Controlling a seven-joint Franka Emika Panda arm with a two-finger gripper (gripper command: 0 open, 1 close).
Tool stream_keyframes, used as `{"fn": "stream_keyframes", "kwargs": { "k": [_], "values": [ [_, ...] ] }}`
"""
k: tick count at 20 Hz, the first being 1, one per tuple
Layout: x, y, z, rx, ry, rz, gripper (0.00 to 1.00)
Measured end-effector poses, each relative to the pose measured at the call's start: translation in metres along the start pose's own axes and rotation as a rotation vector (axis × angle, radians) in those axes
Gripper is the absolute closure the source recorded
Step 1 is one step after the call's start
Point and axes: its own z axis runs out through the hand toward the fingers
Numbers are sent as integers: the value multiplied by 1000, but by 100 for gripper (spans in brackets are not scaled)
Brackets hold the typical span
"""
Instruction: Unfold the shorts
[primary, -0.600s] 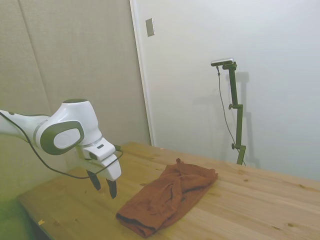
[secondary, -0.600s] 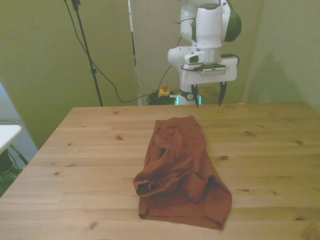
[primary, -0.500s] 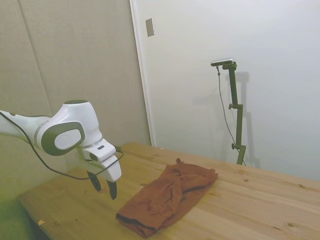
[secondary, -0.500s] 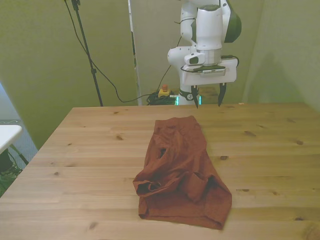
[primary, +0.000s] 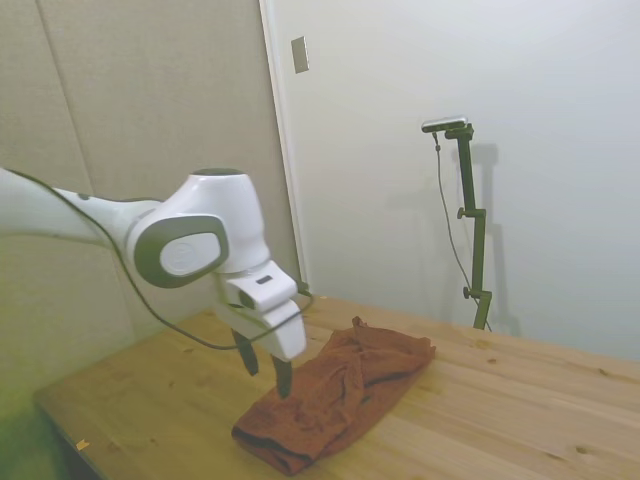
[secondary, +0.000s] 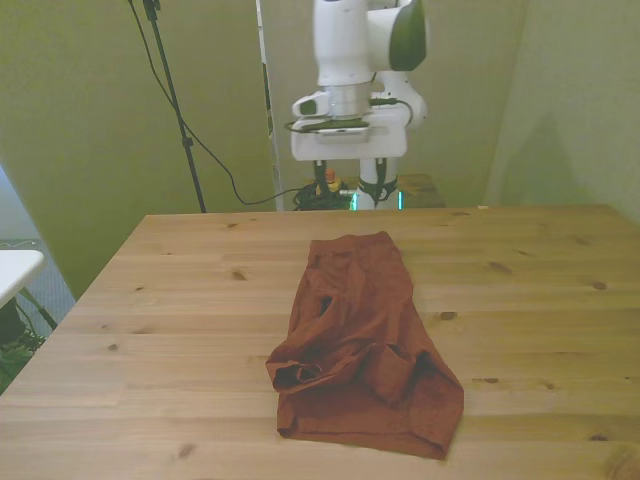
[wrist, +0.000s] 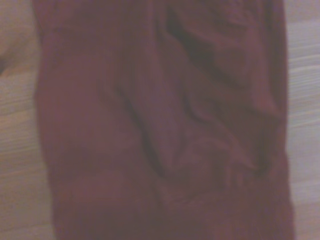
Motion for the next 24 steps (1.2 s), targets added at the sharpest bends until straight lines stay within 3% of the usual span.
{"fn": "stream_keyframes", "kwargs": {
  "k": [4, 7, 11, 18, 19, 24],
  "values": [
    [88, 44, 11, 53, -137, 91, 0],
    [119, 54, 35, 70, -250, 97, 0],
    [121, 46, 61, 67, -376, 42, 0],
    [107, 36, 81, 50, -423, -7, 0],
    [106, 36, 83, 49, -427, -10, 100],
    [101, 36, 89, 50, -440, -28, 100]
  ]
}}
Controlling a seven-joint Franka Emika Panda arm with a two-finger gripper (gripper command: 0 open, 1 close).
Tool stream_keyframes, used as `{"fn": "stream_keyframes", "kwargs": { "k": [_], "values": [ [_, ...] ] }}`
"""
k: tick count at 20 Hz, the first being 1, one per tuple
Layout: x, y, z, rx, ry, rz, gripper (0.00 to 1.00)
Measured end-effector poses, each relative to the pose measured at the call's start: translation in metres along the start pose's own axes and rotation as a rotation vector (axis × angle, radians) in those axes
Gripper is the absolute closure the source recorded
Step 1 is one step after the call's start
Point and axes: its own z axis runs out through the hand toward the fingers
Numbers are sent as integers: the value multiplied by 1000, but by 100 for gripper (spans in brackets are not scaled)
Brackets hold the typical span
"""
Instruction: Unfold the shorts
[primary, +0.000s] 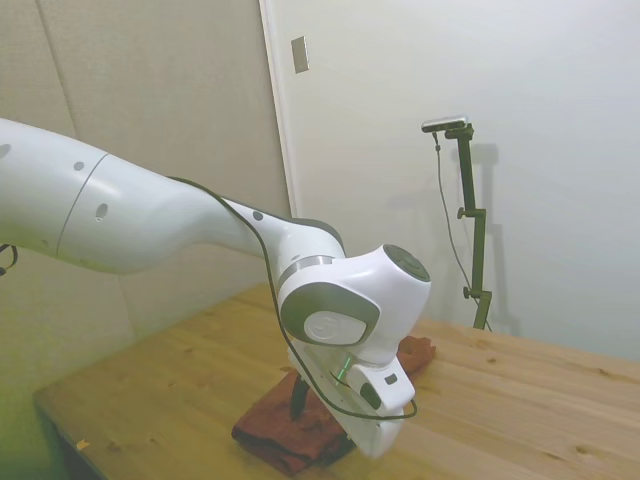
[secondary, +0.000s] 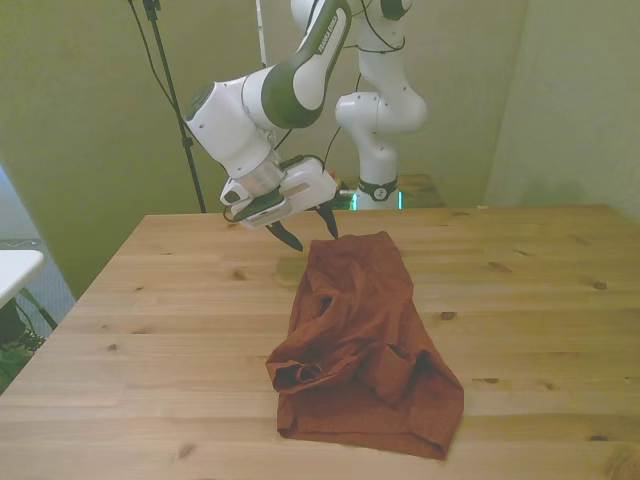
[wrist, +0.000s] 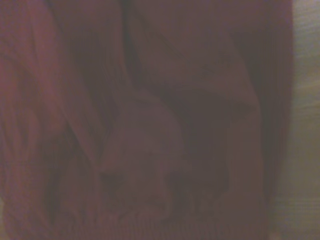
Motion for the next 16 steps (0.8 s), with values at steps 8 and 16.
{"fn": "stream_keyframes", "kwargs": {
  "k": [8, 16],
  "values": [
    [1, -3, 9, 11, -18, -18, 100],
    [2, -6, 16, 3, -29, -26, 100]
  ]
}}
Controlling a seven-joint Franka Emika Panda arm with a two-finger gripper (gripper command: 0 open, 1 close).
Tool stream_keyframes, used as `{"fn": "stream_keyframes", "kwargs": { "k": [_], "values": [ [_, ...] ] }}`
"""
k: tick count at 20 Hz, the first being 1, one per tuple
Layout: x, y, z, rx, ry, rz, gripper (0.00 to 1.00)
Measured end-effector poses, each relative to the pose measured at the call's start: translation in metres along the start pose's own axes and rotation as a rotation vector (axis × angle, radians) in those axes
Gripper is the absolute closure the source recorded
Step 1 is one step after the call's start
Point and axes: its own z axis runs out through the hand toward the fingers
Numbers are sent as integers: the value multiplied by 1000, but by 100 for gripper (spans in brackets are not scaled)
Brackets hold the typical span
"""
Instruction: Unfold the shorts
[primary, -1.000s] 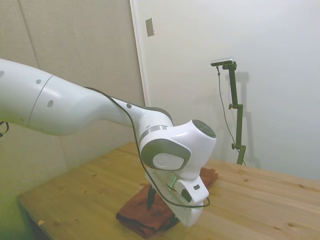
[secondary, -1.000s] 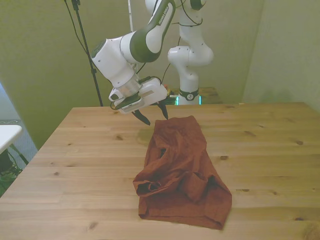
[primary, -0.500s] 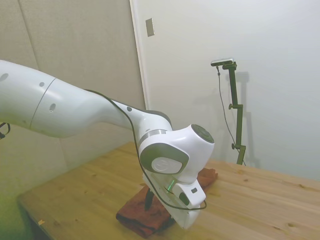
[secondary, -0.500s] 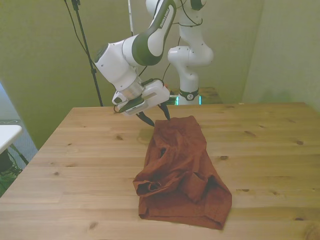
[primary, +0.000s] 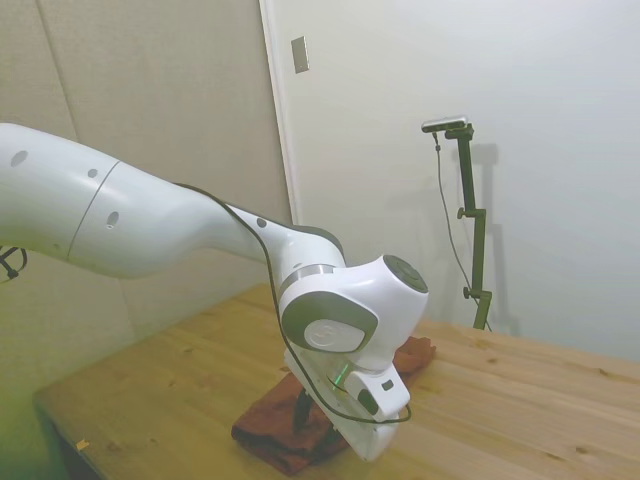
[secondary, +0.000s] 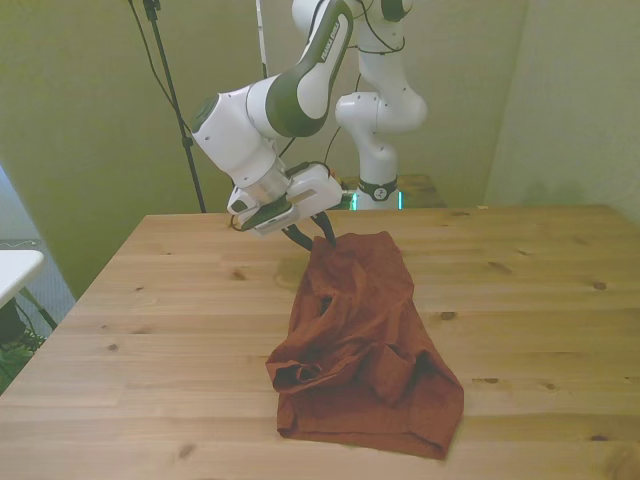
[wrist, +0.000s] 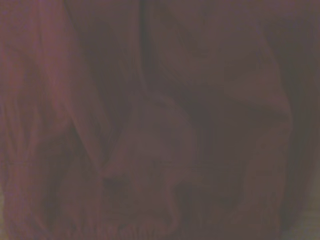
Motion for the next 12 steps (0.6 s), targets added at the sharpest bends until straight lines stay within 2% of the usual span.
{"fn": "stream_keyframes", "kwargs": {
  "k": [6, 12],
  "values": [
    [-1, -4, -3, 2, 7, -7, 100],
    [-33, -33, -37, 1, 77, -93, 100]
  ]
}}
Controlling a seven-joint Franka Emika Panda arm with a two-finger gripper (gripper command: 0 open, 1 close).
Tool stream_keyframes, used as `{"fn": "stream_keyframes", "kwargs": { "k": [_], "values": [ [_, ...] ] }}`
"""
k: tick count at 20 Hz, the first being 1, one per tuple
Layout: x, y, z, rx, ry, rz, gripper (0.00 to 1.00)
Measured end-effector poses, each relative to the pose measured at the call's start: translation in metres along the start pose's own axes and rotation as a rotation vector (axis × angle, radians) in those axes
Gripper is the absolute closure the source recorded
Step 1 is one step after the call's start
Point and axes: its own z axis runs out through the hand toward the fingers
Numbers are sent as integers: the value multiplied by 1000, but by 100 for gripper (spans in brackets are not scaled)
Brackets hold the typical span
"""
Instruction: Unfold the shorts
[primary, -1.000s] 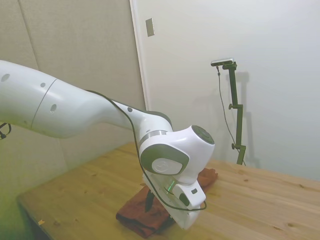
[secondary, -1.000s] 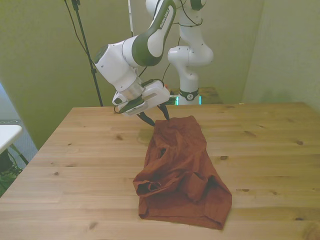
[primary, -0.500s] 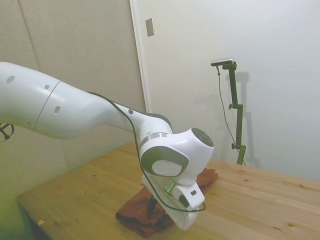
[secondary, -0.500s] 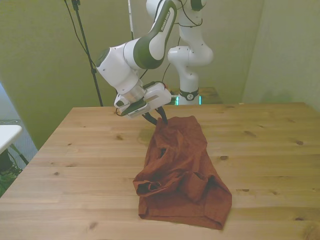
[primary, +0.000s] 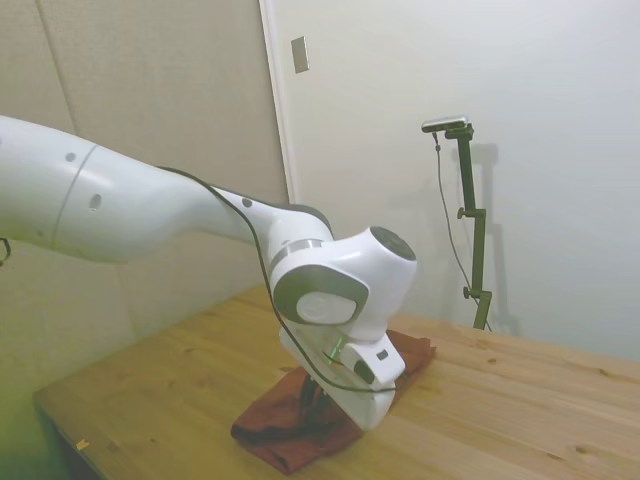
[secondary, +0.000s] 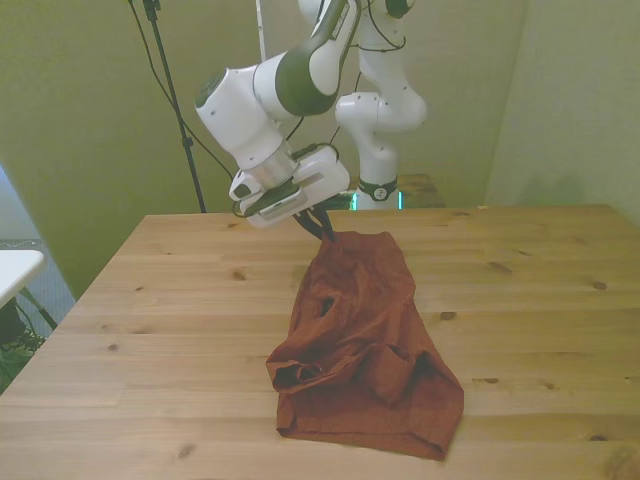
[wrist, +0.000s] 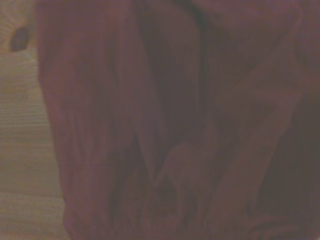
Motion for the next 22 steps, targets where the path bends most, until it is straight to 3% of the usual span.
{"fn": "stream_keyframes", "kwargs": {
  "k": [10, 20, 21, 22],
  "values": [
    [-88, -67, -20, -120, 90, -207, 100],
    [-181, -110, 23, -211, 68, -406, 100],
    [-185, -110, 29, -224, 65, -414, 0],
    [-188, -108, 35, -238, 61, -420, 0]
  ]
}}
